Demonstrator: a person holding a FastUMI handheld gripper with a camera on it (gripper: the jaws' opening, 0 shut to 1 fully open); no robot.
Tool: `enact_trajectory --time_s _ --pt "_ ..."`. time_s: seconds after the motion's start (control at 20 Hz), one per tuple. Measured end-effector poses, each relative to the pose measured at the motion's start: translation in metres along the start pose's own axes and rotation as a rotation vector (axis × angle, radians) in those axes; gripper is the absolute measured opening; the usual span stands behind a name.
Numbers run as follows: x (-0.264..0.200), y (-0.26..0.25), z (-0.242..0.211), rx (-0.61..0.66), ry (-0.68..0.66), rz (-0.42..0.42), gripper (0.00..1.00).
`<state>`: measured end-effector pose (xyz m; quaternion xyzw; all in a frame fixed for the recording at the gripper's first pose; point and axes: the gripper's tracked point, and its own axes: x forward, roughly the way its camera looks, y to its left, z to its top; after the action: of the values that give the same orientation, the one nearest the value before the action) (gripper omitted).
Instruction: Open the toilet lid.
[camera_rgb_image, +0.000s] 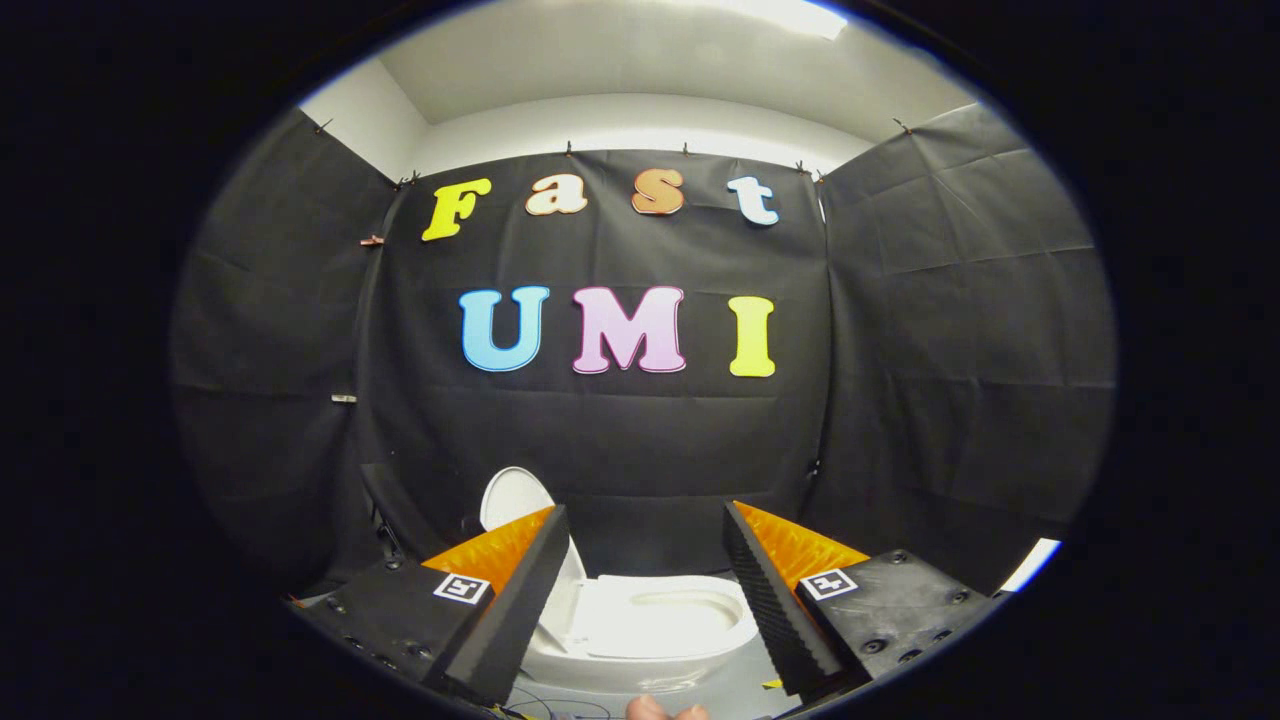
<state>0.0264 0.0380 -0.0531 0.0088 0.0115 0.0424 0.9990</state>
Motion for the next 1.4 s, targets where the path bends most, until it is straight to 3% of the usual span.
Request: enact_trajectory --time_s 1.4 --pt "-0.002 0.006 0.001 -0.03 -0.006 -0.007 0.97"
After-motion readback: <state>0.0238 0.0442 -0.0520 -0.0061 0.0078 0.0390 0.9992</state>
